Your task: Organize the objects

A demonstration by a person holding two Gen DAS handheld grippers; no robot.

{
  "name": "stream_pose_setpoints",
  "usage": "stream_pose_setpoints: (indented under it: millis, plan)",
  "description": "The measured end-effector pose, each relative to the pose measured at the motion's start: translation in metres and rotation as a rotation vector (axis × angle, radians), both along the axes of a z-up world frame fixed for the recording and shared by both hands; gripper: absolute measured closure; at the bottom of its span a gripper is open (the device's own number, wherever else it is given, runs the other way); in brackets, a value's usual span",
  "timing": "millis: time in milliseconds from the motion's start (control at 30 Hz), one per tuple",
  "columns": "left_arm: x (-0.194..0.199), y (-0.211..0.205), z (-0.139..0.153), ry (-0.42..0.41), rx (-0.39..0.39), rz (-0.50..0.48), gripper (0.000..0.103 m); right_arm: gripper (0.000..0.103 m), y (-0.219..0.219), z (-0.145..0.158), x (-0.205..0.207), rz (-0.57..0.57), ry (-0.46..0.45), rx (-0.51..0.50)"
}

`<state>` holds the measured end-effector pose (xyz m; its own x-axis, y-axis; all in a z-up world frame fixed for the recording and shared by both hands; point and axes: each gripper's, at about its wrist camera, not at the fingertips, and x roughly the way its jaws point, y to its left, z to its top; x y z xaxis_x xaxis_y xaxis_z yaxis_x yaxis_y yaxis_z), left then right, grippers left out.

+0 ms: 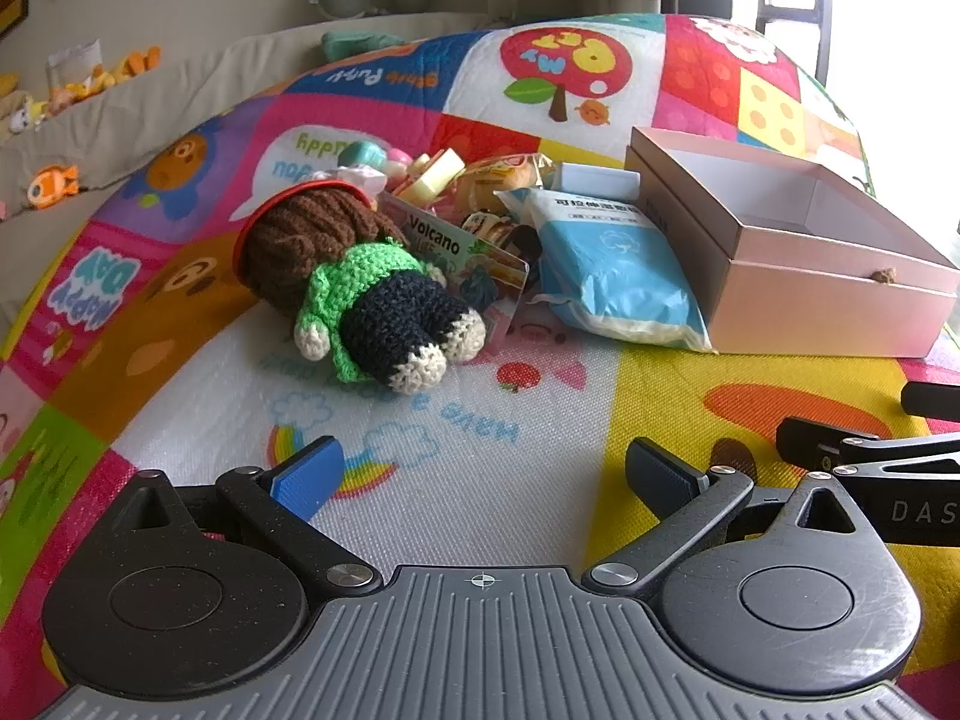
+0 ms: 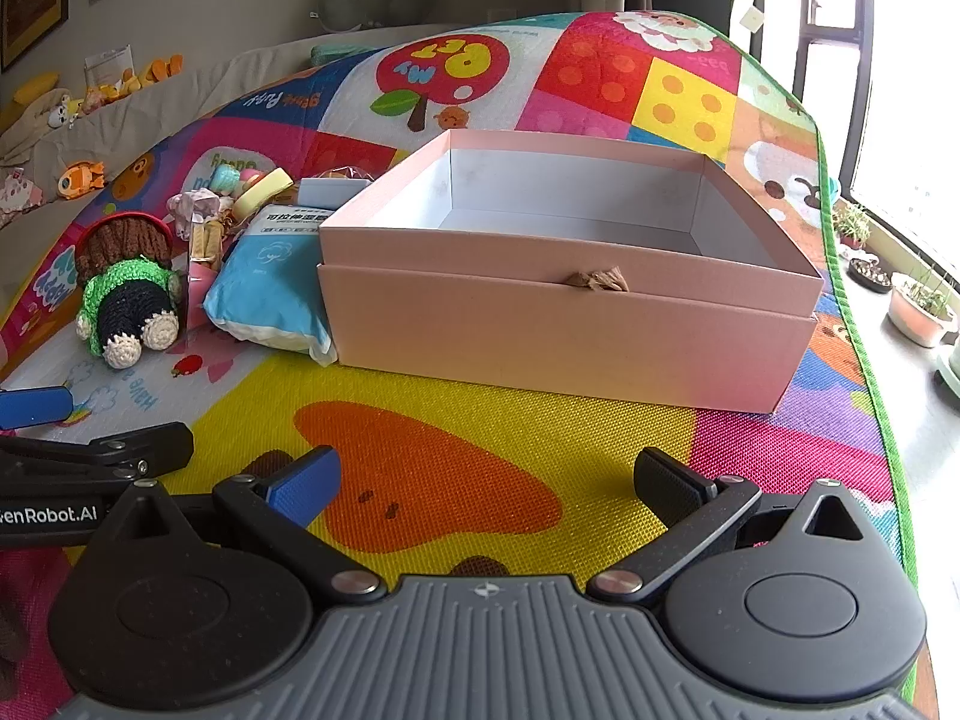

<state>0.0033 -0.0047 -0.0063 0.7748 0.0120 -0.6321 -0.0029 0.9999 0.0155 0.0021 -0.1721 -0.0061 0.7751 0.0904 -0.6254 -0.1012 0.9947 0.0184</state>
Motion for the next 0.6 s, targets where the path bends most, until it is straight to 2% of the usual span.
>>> stream_pose_setpoints:
  millis: [200, 367, 500, 600]
  plan:
    - [-0.002, 0.002, -0.001, -0.005, -0.022, 0.017, 0.001, 0.000, -0.001, 0.000, 0.000, 0.000, 0.000, 0.000]
    - [-0.007, 0.023, 0.013, -0.046, -0.120, 0.104, 0.001, 0.000, -0.001, 0.000, 0.000, 0.000, 0.000, 0.001]
    - [0.024, 0.053, 0.035, -0.068, -0.203, 0.206, 0.001, 0.000, -0.001, 0.000, 0.000, 0.000, 0.000, 0.000]
    - [0.059, 0.071, 0.036, -0.049, -0.190, 0.281, 0.001, 0.000, -0.001, 0.000, 0.000, -0.001, 0.001, 0.001]
